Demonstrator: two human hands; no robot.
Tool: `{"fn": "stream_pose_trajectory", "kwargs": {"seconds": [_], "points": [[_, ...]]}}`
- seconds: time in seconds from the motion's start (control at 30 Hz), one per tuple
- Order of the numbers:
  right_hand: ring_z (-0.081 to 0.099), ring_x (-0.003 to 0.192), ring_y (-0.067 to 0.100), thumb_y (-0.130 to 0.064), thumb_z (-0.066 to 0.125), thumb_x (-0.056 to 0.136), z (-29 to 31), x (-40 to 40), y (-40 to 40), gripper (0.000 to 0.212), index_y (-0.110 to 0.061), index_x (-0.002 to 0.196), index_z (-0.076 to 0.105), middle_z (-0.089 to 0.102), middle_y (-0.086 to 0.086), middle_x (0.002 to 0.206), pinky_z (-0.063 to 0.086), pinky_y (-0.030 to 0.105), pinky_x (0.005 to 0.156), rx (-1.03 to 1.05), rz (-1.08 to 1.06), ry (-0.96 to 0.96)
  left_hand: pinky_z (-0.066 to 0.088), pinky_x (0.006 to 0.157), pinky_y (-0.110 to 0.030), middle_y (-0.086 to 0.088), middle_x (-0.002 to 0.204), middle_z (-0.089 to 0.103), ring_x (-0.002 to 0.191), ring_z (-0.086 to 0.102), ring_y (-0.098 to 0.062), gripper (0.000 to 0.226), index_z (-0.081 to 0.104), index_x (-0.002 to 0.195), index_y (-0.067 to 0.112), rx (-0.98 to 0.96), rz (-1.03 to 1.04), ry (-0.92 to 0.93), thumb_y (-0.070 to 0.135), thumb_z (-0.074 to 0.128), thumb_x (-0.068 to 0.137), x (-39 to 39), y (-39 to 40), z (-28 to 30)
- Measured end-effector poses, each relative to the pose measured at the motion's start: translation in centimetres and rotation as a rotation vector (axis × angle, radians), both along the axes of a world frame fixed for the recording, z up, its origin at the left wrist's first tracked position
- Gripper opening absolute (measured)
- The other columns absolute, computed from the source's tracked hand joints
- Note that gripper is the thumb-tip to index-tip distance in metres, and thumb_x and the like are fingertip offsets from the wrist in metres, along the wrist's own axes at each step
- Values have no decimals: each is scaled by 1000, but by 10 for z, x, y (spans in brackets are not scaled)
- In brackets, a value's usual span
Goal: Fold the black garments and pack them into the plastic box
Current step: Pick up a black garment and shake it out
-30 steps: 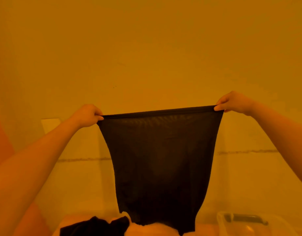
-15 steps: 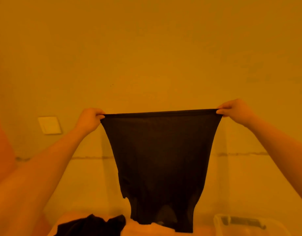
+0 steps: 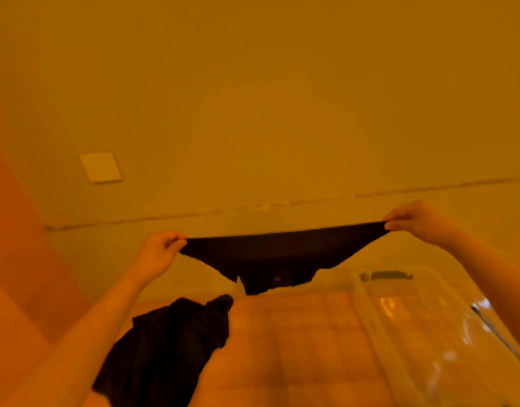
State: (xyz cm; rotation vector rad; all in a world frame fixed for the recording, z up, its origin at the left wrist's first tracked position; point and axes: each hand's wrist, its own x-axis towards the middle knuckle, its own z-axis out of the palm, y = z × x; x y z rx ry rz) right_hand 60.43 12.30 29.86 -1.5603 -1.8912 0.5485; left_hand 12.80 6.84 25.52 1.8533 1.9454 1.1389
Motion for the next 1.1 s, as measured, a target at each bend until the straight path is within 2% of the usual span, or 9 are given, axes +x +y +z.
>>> {"fn": "stream_pose_trajectory", "kwargs": {"seconds": [0.13,0.23,0.3,0.4,0.5,0.57,0.73,0.93,1.1], "points": [[54,47,-1,7,69,75,-88,5,-72,43,-33,58,69,62,-13,47,37,10,48,-165,-27,-47,38,60,-5,5,68,61,64,55,3,33,62,70,25,-184,-72,-119,-2,55,88,-5,-72,-81],[57,54,2,0,70,77,-140,8,-117,54,-46,49,66,66,-13,55,38,13,52,-248,-38,-81,36,68,-6,4,81,65,82,58,-9,22,69,78,18,-247,-98,-66,-1,59,85,1,-121,-132],[56,56,0,0,69,78,-164,8,-143,55,-46,48,66,64,-18,53,37,18,54,-283,-55,-73,38,73,-13,2,87,65,85,59,-6,16,71,85,11,-301,-120,-75,0,60,86,7,-148,-156],[50,54,17,0,69,78,-179,6,-175,49,-40,49,68,63,2,56,36,29,55,-315,-96,-58,44,72,-23,7,79,66,74,59,7,31,65,71,28,-357,-187,-57,2,59,87,8,-175,-178],[52,60,25,-1,67,80,-178,4,-199,30,-25,63,68,63,8,63,42,31,55,-345,-116,-38,50,74,-34,-12,80,69,76,65,-15,32,62,70,32,-465,-223,-8,6,58,88,4,-193,-187],[56,62,21,-1,66,82,-179,5,-210,26,-21,65,68,64,5,64,46,28,58,-372,-98,-44,50,73,-29,-14,81,69,76,65,-19,29,64,70,29,-521,-257,14,7,58,89,3,-201,-186],[63,70,21,1,64,83,-179,9,-227,20,-13,69,71,68,13,75,54,27,61,-482,-74,-57,46,71,-11,11,80,65,75,61,4,24,65,77,28,-673,-386,53,10,55,90,-4,-213,-177],[64,70,15,3,64,82,-166,8,-220,17,-9,72,69,67,8,75,50,16,54,-559,-97,-52,50,77,-19,4,85,67,84,64,-7,19,69,80,25,-830,-498,41,16,56,91,-15,-198,-158],[64,80,24,-1,62,85,-155,-2,-172,17,-14,77,68,67,8,81,53,29,71,-546,-101,-52,55,79,-27,-3,89,70,88,67,-17,19,68,85,17,-826,-437,-58,11,53,92,-15,-148,-142]]}}
